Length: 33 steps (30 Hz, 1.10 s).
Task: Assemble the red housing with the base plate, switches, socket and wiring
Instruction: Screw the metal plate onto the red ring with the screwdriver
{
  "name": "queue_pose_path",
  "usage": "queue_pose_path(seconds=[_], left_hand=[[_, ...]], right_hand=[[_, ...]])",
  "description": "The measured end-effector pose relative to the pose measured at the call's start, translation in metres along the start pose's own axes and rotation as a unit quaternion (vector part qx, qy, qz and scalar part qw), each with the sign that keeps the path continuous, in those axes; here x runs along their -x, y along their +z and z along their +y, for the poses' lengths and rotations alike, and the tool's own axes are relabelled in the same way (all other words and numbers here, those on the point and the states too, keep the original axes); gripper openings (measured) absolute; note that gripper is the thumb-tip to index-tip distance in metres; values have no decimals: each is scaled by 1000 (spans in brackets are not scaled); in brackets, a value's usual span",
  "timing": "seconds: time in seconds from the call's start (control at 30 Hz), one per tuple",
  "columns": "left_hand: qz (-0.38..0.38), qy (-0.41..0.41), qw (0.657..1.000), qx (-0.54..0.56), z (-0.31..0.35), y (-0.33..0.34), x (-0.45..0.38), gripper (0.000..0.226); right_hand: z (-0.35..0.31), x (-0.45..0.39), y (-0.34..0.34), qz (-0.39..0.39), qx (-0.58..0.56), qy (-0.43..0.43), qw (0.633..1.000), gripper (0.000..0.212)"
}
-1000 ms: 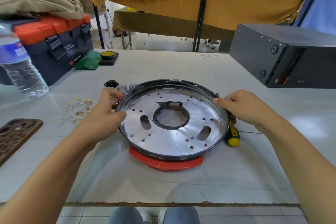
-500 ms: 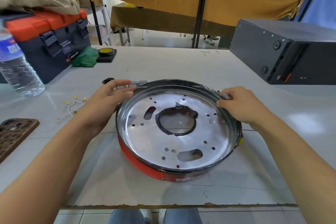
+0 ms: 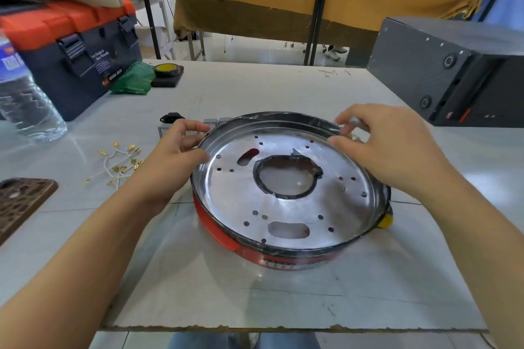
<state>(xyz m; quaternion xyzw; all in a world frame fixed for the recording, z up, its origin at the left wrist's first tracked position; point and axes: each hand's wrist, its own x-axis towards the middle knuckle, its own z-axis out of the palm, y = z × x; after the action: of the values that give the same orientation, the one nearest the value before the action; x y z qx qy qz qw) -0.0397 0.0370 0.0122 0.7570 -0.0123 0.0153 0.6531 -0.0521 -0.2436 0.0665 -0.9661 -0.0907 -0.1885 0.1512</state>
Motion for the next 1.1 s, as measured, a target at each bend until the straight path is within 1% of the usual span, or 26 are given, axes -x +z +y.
queue_pose_path(seconds=[0.03,0.07,0.1,0.13,0.17,0.23,0.37,0.53,0.7,0.8,0.97,1.03,1.1], left_hand=[[0,-3,1000,4,1,1,-2,41],[-2,-7,1000,9,1,2,-3,40],[-3,-10,1000,14,2,3,-4,38],[-1,-13,1000,21,1,4,-4,37],[5,-15,999,28,1,5,-4,35],[20,-16,999,38,-1,7,-2,31],[49,-20,997,55,-3,10,-1,24],[71,-20,996,57,-3,15,0,23],[77,-22,996,49,-2,17,1,20],[75,-23,996,50,-2,18,3,20],[45,-32,997,59,-1,17,4,16],[38,-34,998,47,0,12,3,20],[35,-20,998,49,3,3,1,23]], right_hand=[[-10,0,-3,-53,-51,-31,997,25],[-21,1,-3,-123,-93,-58,986,24],[-30,3,-2,-186,-111,-85,972,24],[-38,4,2,-232,-108,-113,960,27],[-43,5,7,-262,-95,-139,950,28],[-49,5,15,-294,-89,-169,937,29],[-47,3,19,-318,-109,-169,926,30],[-44,6,19,-339,-128,-159,918,42],[-42,9,23,-329,-140,-147,922,41],[-42,11,25,-339,-157,-134,918,40],[-43,13,24,-336,-139,-131,922,42],[-43,14,23,-344,-141,-125,920,41],[-42,14,23,-356,-159,-113,914,40]])
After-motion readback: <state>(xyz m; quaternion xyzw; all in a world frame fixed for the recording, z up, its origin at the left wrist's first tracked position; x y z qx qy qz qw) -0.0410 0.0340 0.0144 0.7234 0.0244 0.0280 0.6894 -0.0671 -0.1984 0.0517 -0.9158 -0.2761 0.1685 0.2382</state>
